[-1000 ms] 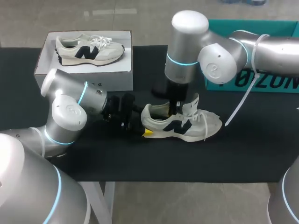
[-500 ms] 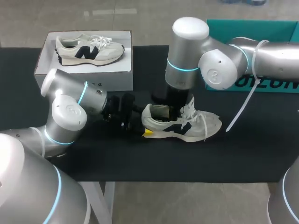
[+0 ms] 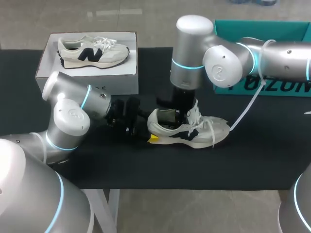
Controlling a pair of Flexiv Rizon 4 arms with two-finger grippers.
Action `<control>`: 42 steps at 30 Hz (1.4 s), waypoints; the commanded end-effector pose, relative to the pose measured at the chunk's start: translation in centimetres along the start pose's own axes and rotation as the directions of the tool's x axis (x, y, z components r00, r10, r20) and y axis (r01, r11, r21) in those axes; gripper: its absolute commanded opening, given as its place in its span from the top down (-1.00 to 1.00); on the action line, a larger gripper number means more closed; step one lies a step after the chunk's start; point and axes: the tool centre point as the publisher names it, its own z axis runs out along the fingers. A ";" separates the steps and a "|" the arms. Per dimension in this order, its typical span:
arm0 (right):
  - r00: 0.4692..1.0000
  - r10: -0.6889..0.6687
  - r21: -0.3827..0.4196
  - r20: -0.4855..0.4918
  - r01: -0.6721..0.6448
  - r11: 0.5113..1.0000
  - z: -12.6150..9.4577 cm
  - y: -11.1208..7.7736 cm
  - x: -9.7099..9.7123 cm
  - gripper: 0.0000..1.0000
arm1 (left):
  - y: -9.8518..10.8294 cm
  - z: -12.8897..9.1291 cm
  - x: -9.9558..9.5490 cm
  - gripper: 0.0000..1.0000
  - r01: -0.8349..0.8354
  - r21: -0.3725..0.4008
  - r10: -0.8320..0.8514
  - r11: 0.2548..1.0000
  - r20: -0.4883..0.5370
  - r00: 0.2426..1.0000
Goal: Take the shoe out of the shoebox, open the shoe tongue, remove and reinsert the insole, then place the shoe into the shoebox
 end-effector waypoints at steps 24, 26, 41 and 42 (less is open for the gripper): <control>0.948 0.187 -0.067 0.259 -0.176 0.982 -4.2 -1.8 1.2 1.00 | 0.0 0.0 0.0 1.00 0.000 0.000 0.000 1.000 0.001 1.000; 0.939 0.185 -0.069 0.291 -0.172 0.983 -5.4 -1.9 1.3 1.00 | 0.0 0.0 0.0 1.00 0.000 0.000 0.000 1.000 0.001 1.000; 0.890 0.218 -0.198 0.400 -0.148 0.969 -10.1 -2.6 -0.1 1.00 | 0.0 0.0 0.0 1.00 0.000 0.000 0.000 1.000 0.001 1.000; 0.888 0.225 -0.218 0.401 -0.146 0.965 -10.2 -2.6 -0.2 1.00 | 0.0 0.0 0.0 1.00 0.000 0.000 0.000 1.000 0.001 1.000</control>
